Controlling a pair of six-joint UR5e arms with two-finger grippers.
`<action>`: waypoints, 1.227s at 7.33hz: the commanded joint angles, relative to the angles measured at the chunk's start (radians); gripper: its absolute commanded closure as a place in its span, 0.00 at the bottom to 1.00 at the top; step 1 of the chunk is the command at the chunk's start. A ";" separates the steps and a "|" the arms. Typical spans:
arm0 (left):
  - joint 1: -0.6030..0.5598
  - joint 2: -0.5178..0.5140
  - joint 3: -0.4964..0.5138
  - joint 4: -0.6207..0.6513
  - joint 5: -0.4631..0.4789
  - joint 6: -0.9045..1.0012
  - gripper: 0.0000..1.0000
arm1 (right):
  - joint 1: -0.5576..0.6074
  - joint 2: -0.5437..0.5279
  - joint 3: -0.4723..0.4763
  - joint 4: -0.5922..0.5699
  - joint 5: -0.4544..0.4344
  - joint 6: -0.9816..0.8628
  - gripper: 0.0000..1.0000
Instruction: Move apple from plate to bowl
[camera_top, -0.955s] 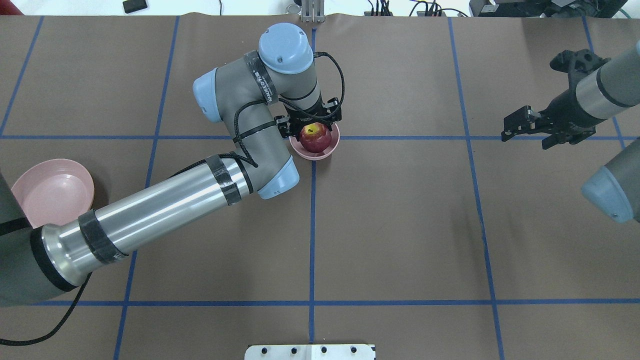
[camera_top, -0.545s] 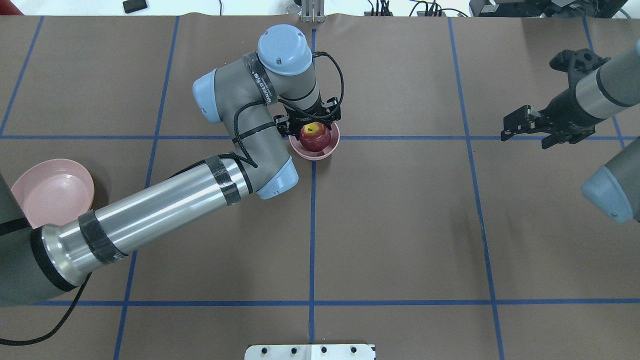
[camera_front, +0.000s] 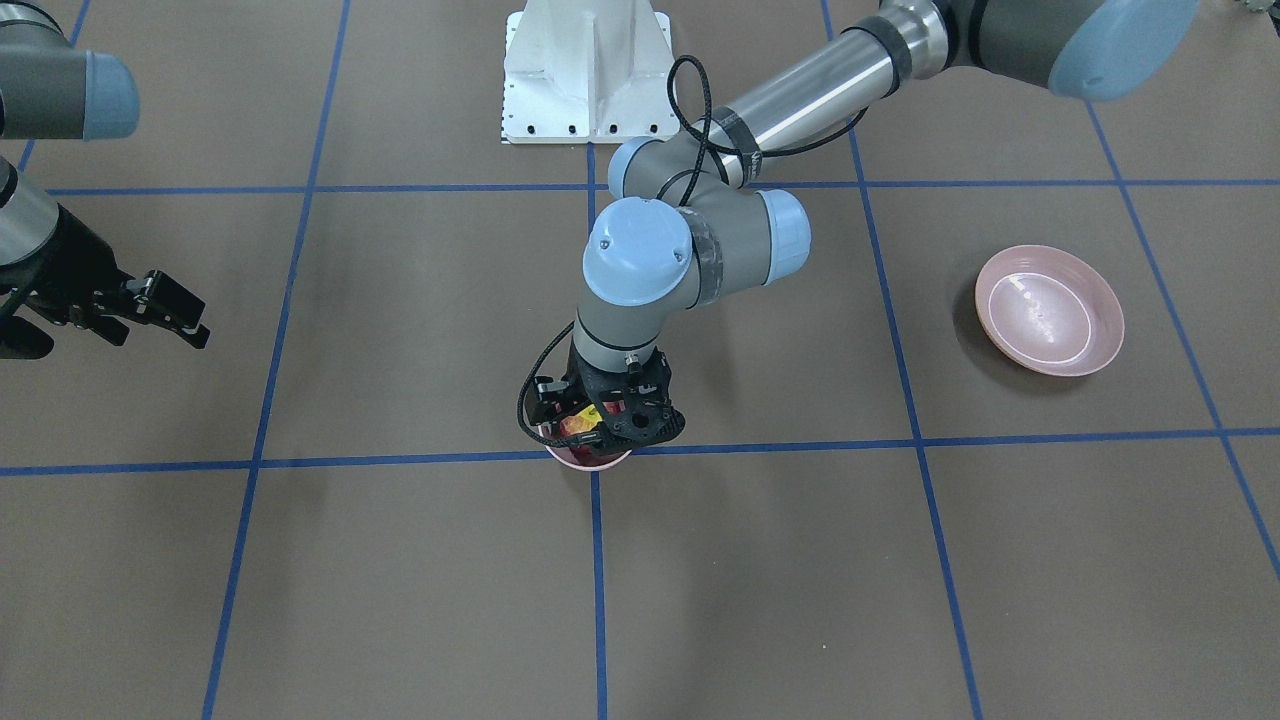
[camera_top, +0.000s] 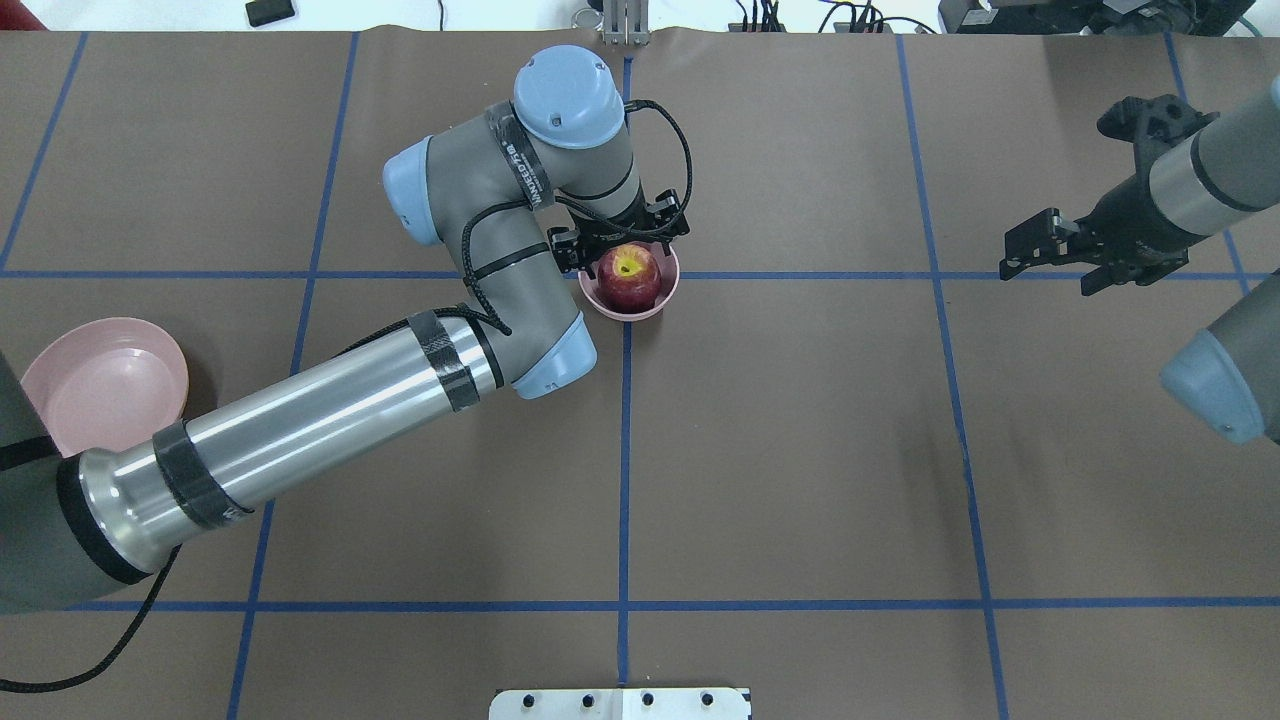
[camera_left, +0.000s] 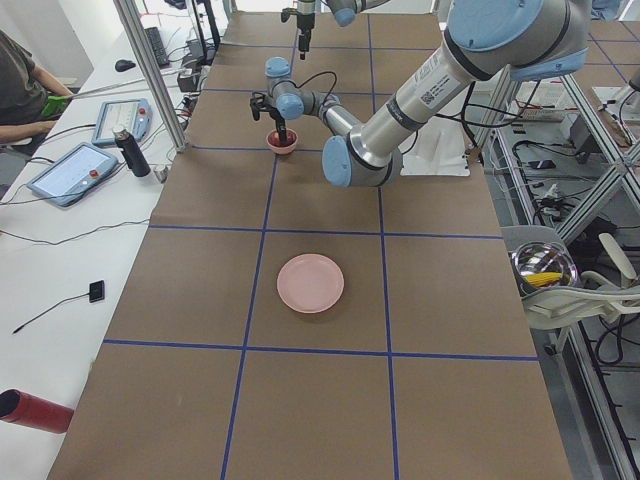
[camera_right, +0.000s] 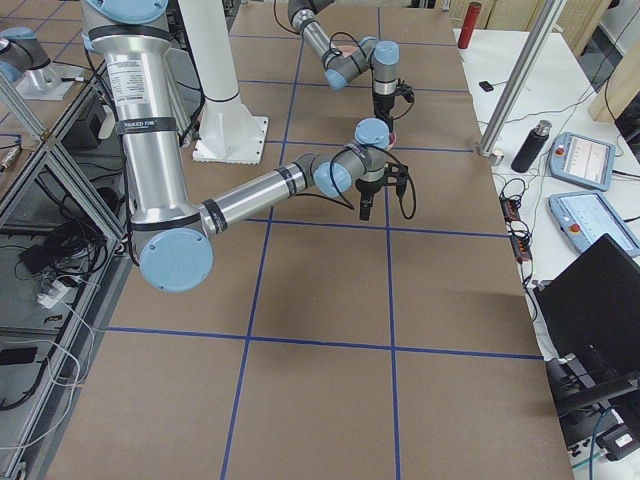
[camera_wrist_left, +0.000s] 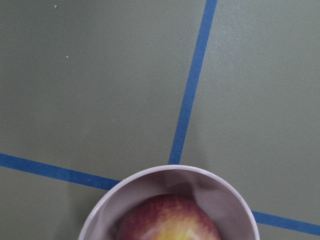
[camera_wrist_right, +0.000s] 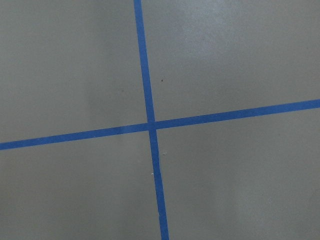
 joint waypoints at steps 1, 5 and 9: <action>-0.015 0.090 -0.165 0.016 -0.006 -0.002 0.03 | 0.011 -0.006 -0.001 0.000 0.002 -0.003 0.00; -0.212 0.715 -0.819 0.148 -0.133 0.394 0.03 | 0.277 -0.138 -0.021 -0.046 0.093 -0.425 0.00; -0.583 0.951 -0.794 0.163 -0.254 1.153 0.03 | 0.357 -0.133 -0.006 -0.149 0.115 -0.603 0.00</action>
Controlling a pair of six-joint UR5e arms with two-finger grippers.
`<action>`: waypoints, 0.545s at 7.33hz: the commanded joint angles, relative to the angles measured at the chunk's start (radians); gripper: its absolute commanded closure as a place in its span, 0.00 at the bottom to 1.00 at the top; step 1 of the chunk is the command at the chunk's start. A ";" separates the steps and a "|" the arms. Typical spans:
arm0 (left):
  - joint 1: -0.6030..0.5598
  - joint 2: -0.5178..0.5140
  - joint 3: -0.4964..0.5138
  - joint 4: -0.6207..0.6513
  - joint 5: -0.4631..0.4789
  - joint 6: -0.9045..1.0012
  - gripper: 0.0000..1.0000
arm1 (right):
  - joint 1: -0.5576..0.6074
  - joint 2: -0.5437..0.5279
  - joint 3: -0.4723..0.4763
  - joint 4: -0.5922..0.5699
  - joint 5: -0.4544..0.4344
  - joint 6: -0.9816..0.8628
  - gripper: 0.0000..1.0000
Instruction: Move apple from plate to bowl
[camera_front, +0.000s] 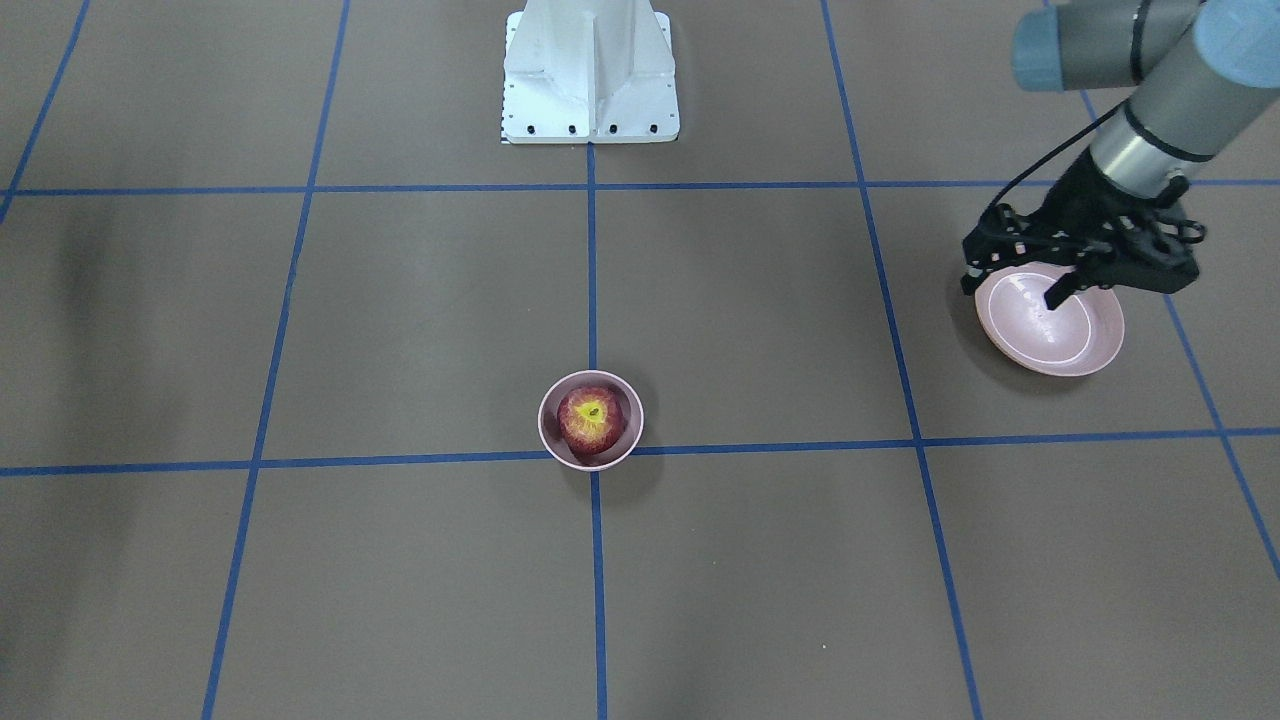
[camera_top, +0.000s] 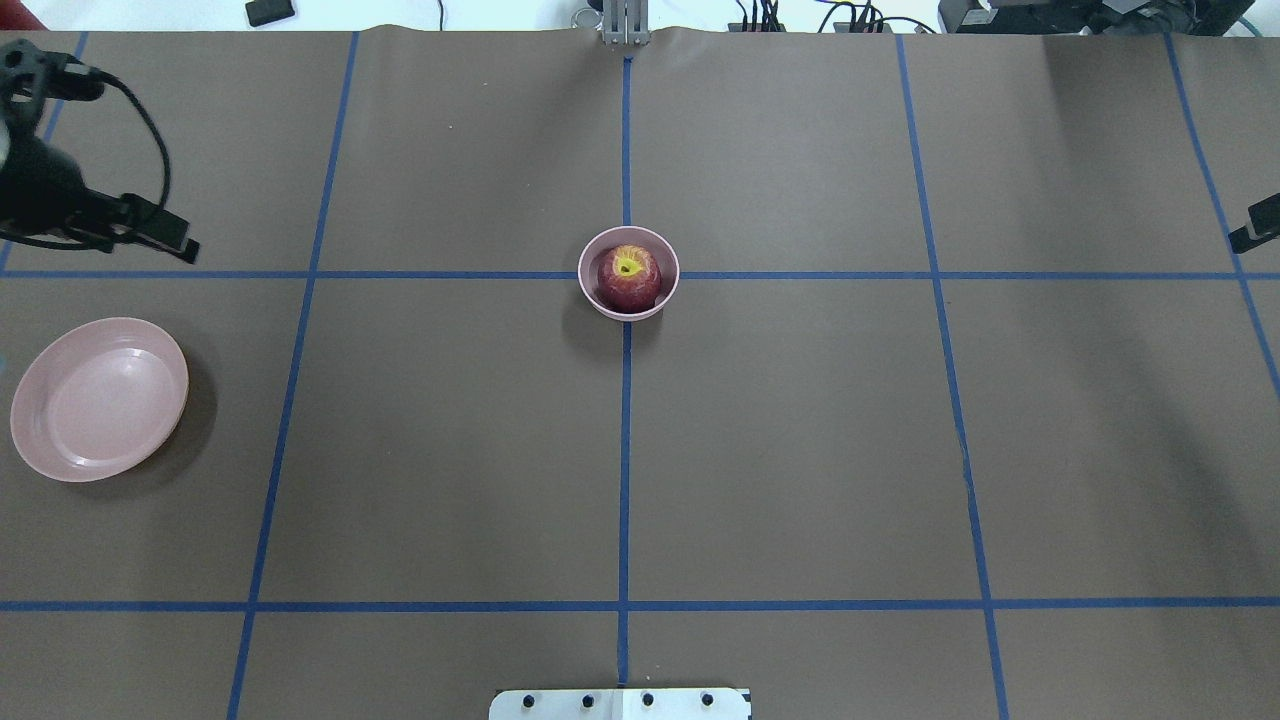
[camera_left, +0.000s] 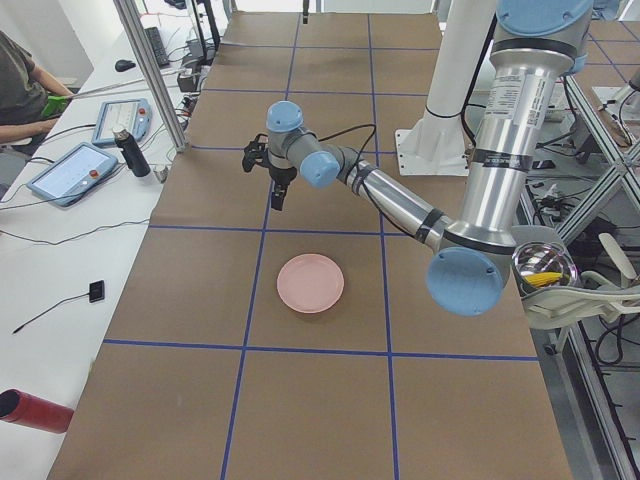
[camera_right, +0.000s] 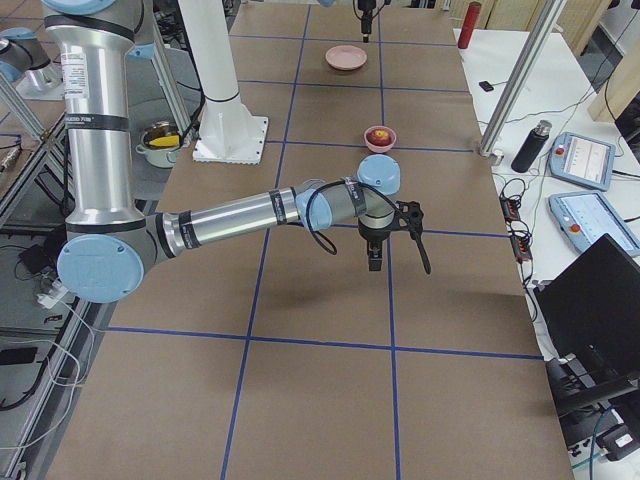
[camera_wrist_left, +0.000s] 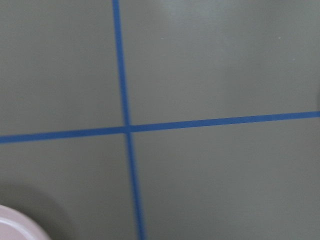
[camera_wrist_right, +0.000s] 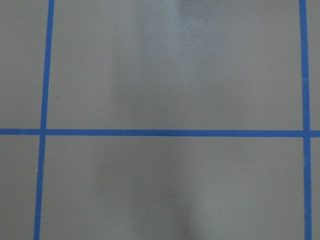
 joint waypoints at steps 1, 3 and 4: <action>-0.172 0.062 0.083 0.002 0.027 0.382 0.03 | 0.032 -0.011 0.024 -0.011 -0.002 -0.014 0.00; -0.179 0.092 0.115 0.003 0.165 0.479 0.03 | 0.030 -0.040 0.029 -0.013 -0.021 -0.014 0.00; -0.225 0.135 0.126 0.006 0.161 0.639 0.03 | 0.026 -0.039 0.008 -0.014 -0.024 -0.018 0.00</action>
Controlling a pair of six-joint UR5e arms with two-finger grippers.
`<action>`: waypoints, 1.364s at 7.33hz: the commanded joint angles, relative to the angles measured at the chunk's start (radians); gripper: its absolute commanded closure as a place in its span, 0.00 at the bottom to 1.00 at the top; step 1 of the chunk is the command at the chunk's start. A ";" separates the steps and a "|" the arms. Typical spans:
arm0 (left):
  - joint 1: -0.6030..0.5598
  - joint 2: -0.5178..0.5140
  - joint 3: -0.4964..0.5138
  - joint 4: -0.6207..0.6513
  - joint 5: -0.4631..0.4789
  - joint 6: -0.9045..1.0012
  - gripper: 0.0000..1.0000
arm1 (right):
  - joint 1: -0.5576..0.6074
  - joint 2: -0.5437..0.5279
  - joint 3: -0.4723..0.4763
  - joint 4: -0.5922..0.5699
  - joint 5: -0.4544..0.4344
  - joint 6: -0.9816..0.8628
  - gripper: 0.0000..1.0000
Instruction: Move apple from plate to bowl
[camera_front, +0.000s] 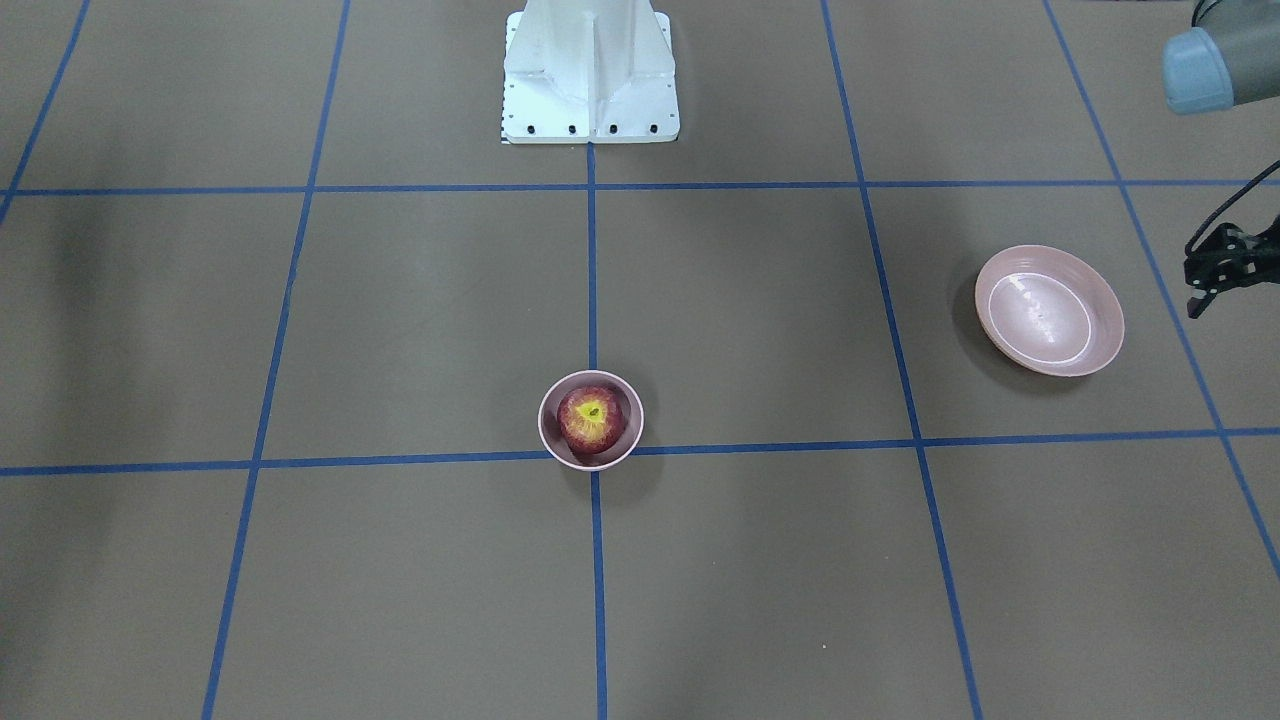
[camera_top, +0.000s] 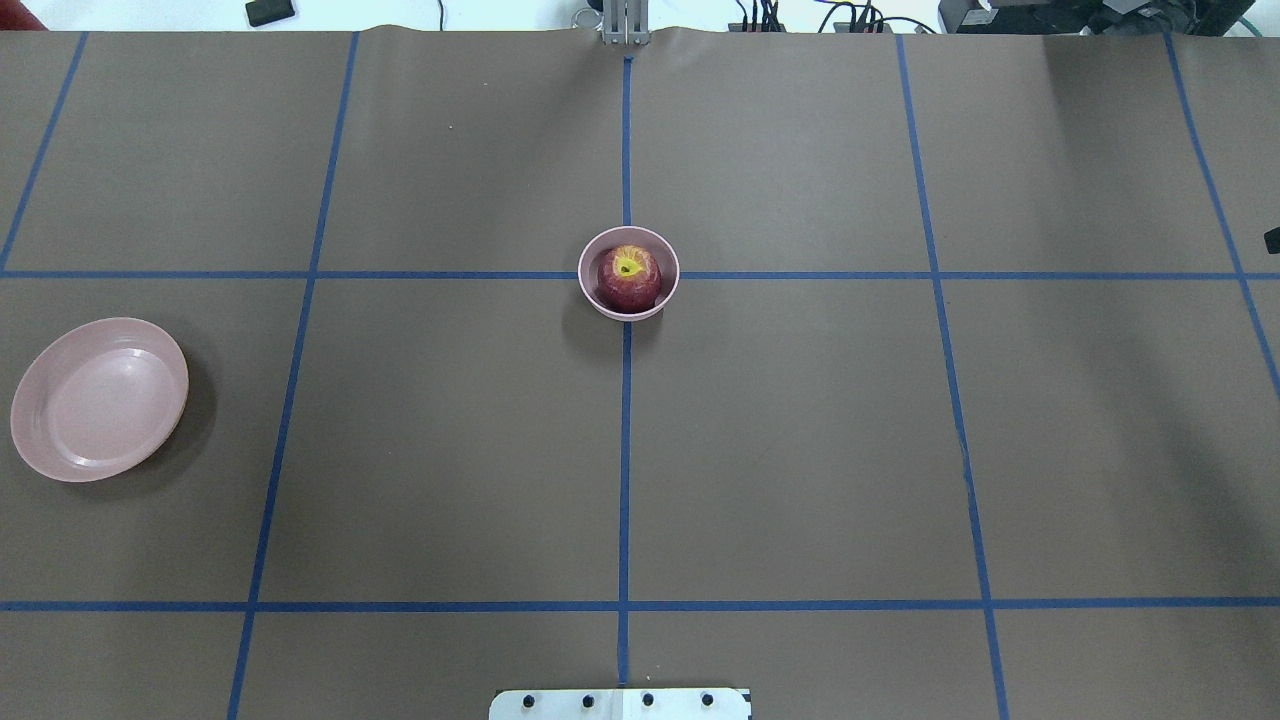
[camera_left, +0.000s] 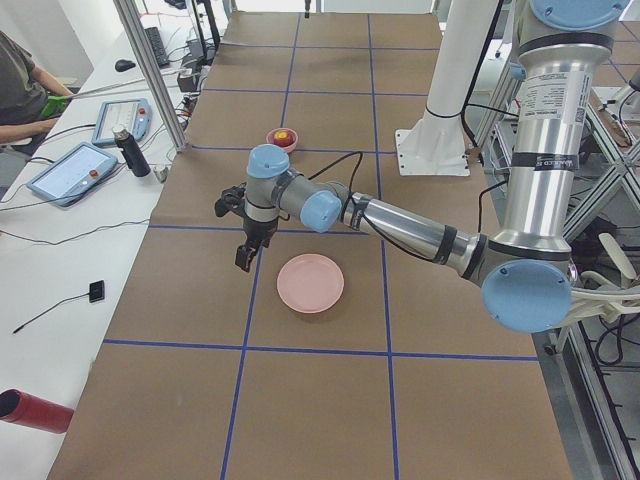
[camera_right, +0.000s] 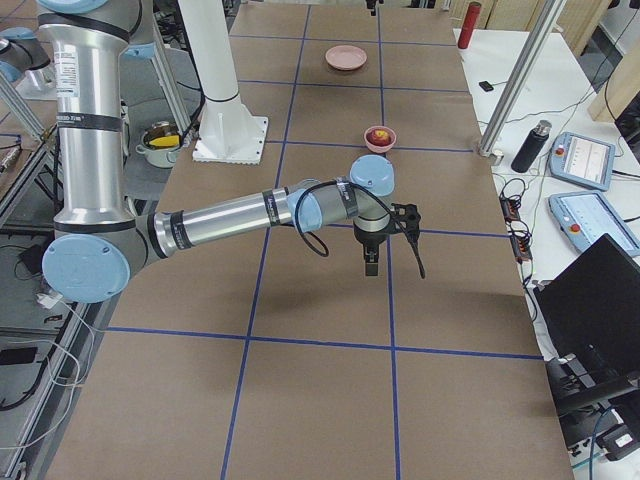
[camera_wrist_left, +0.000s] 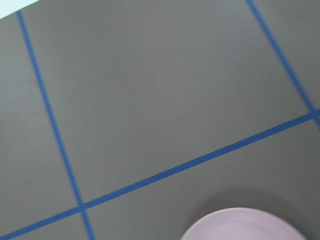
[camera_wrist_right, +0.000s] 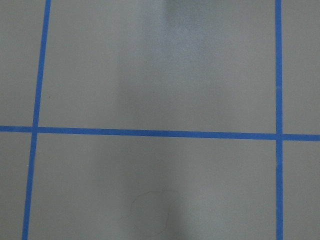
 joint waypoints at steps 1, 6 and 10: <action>-0.039 0.063 0.047 0.003 0.013 0.136 0.03 | 0.000 -0.011 -0.020 0.001 -0.040 -0.042 0.00; -0.169 0.030 0.052 0.113 -0.271 0.072 0.03 | -0.024 -0.019 -0.030 0.014 -0.057 -0.077 0.00; -0.182 0.027 0.006 0.187 -0.182 0.091 0.02 | -0.026 -0.037 -0.080 0.015 -0.059 -0.125 0.00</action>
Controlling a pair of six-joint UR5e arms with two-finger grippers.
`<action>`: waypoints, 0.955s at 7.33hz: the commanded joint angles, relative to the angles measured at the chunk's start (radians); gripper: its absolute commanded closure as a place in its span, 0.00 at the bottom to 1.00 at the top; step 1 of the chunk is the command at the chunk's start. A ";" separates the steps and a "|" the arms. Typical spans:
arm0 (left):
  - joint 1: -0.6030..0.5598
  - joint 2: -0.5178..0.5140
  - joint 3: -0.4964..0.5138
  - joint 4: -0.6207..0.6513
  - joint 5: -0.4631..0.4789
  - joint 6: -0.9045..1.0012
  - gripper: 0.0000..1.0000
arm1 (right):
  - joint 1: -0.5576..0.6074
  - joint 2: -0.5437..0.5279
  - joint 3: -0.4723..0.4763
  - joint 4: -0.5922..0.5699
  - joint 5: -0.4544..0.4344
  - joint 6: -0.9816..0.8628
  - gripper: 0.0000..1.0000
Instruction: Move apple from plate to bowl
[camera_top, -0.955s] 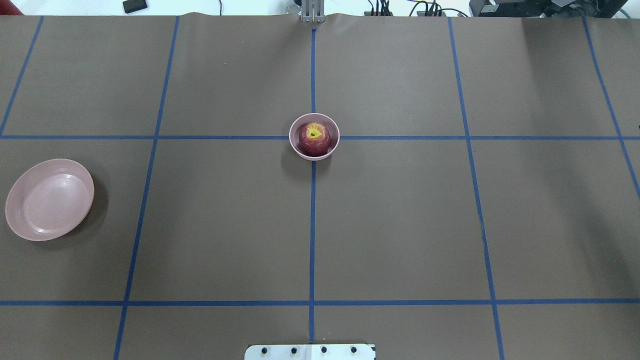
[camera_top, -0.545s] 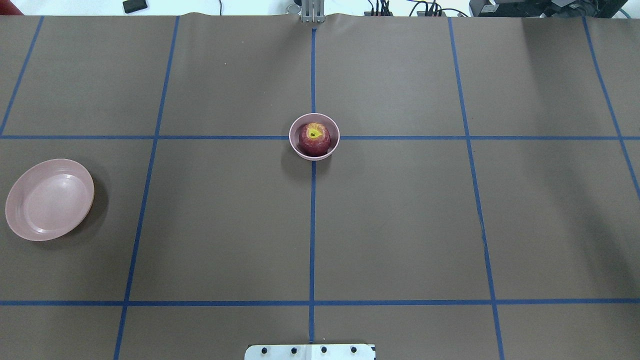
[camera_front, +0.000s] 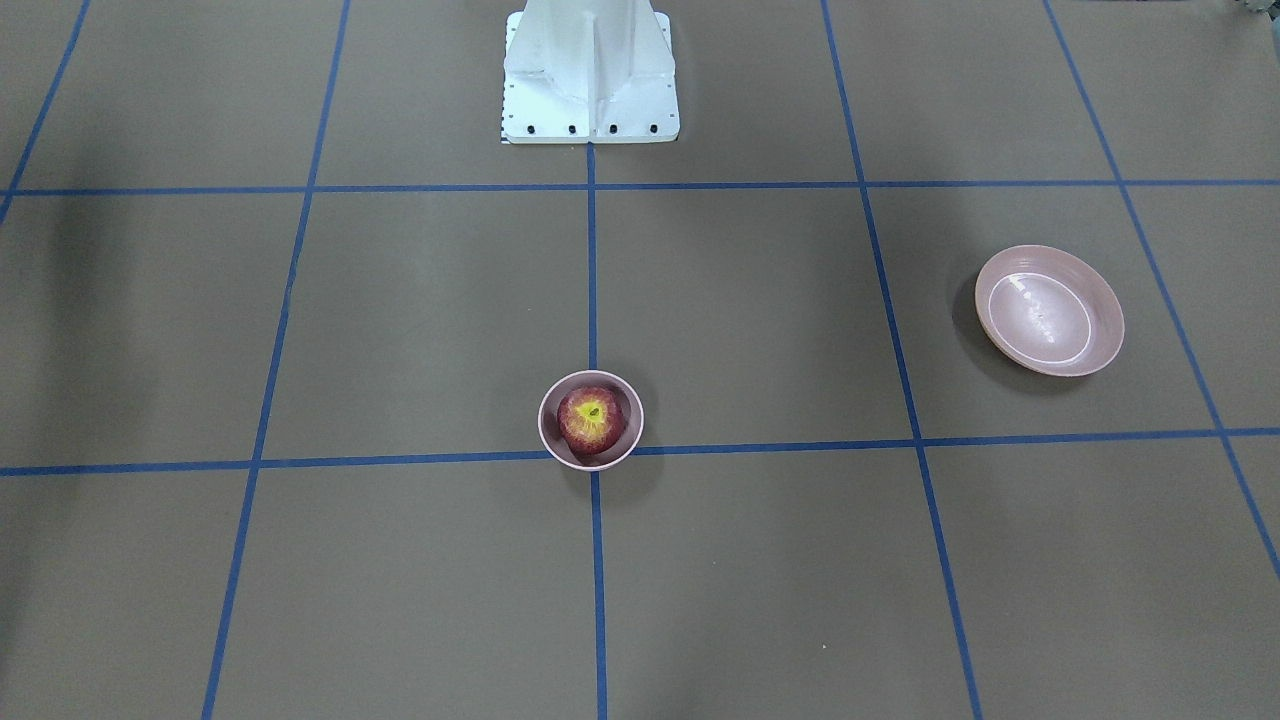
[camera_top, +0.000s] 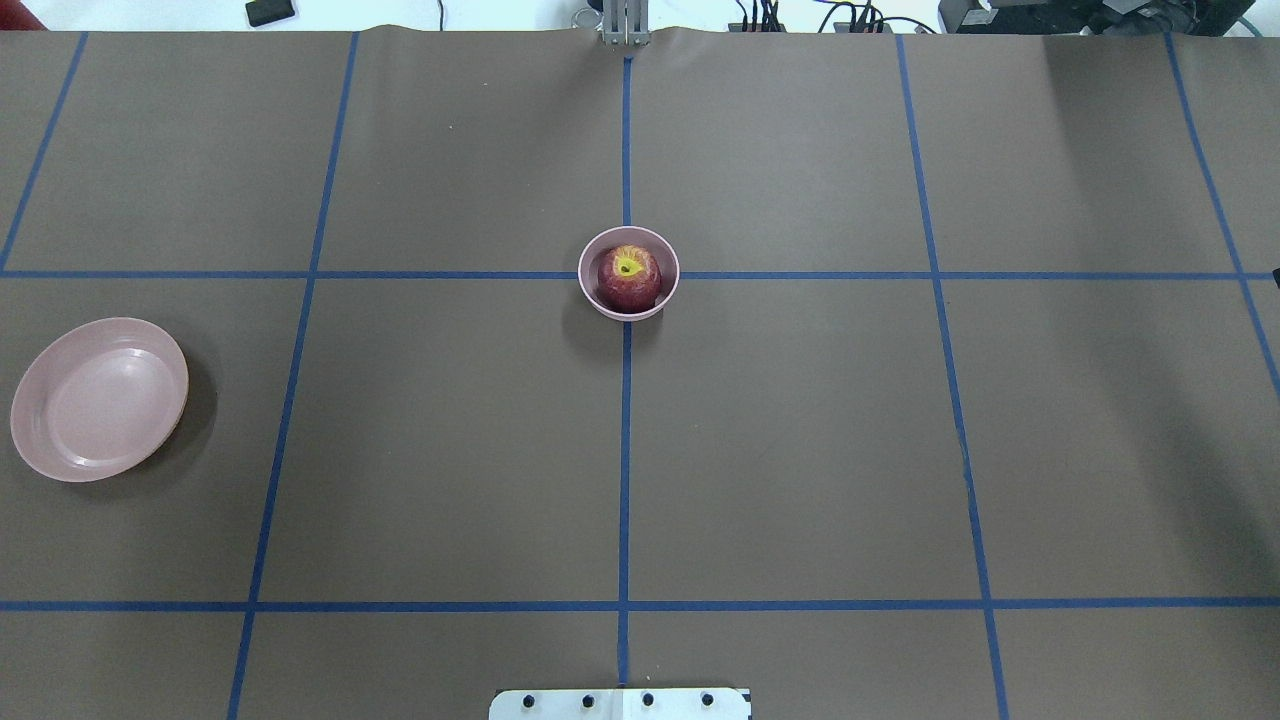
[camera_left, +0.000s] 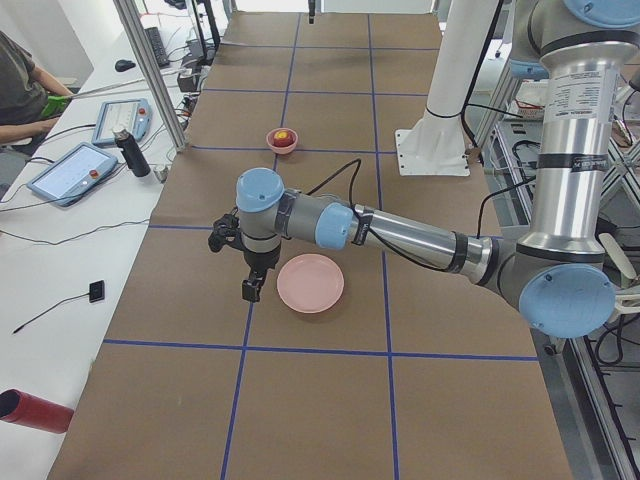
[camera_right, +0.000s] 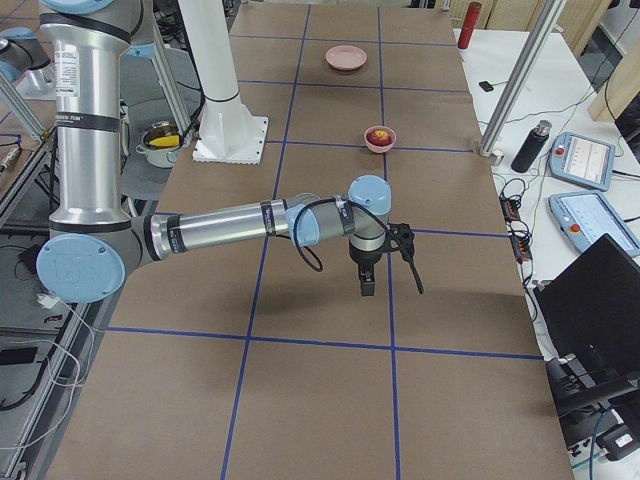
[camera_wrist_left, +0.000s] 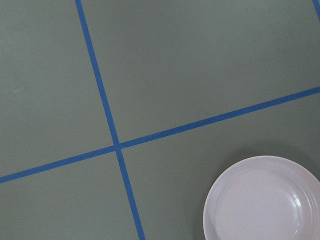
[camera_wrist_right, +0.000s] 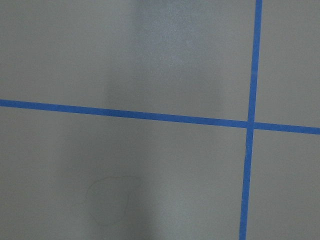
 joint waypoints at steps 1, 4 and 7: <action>0.003 0.003 0.000 0.008 0.009 0.044 0.02 | -0.001 -0.009 -0.019 0.000 0.012 -0.009 0.00; 0.002 0.026 0.040 0.009 -0.001 0.048 0.02 | 0.024 -0.008 -0.014 -0.010 0.055 0.002 0.00; -0.001 0.048 0.060 0.002 -0.007 -0.013 0.02 | 0.038 -0.013 -0.022 -0.011 0.101 0.004 0.00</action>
